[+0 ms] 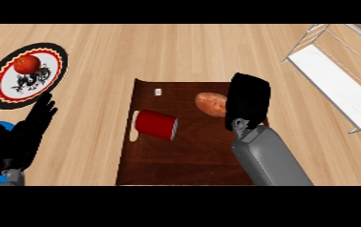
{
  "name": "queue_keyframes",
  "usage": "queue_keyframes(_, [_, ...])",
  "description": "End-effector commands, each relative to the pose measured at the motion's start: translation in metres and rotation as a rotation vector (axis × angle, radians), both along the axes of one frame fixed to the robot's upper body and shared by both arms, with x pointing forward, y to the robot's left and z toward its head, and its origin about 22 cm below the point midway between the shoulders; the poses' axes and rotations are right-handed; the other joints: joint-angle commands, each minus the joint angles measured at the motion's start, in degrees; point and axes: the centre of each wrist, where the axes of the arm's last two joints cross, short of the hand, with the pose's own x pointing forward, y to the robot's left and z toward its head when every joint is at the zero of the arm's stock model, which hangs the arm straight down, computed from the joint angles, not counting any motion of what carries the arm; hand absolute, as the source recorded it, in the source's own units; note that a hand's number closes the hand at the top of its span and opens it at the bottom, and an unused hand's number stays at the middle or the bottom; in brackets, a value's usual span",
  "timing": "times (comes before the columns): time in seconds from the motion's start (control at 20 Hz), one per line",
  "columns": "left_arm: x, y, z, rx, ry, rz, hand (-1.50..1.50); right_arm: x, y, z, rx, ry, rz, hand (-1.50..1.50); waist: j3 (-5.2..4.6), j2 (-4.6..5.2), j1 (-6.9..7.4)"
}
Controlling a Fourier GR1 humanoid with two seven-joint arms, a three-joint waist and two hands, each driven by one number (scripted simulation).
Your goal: Pick the sweet potato from the tray and place it in the tiered shelf
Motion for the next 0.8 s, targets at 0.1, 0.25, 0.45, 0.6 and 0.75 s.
queue_keyframes(0.1, [-0.001, 0.002, 0.002, 0.002, 0.004, 0.013, 0.0, 0.033, -0.082, 0.047, 0.212, -0.185, -0.366, 1.5, 0.05, -0.07, -0.41])
queue_keyframes(0.25, [0.0, -0.005, -0.003, 0.001, 0.001, 0.012, 0.0, 0.028, -0.075, 0.06, 0.273, -0.266, -0.399, 1.5, -0.01, -0.17, -0.01])
queue_keyframes(0.45, [-0.002, 0.011, 0.013, 0.012, 0.003, -0.009, 0.0, 0.019, -0.069, 0.117, 0.416, -0.37, -0.421, 1.5, -0.03, -0.42, 0.2])
queue_keyframes(0.6, [-0.008, -0.007, -0.005, -0.004, 0.017, 0.003, 0.0, -0.004, -0.063, 0.142, 0.487, -0.481, -0.435, 1.5, -0.06, -0.5, 0.0])
queue_keyframes(0.75, [-0.008, -0.005, -0.008, 0.005, 0.012, 0.011, 0.0, -0.019, -0.069, 0.163, 0.517, -0.572, -0.44, 1.5, -0.08, -0.37, -0.17])
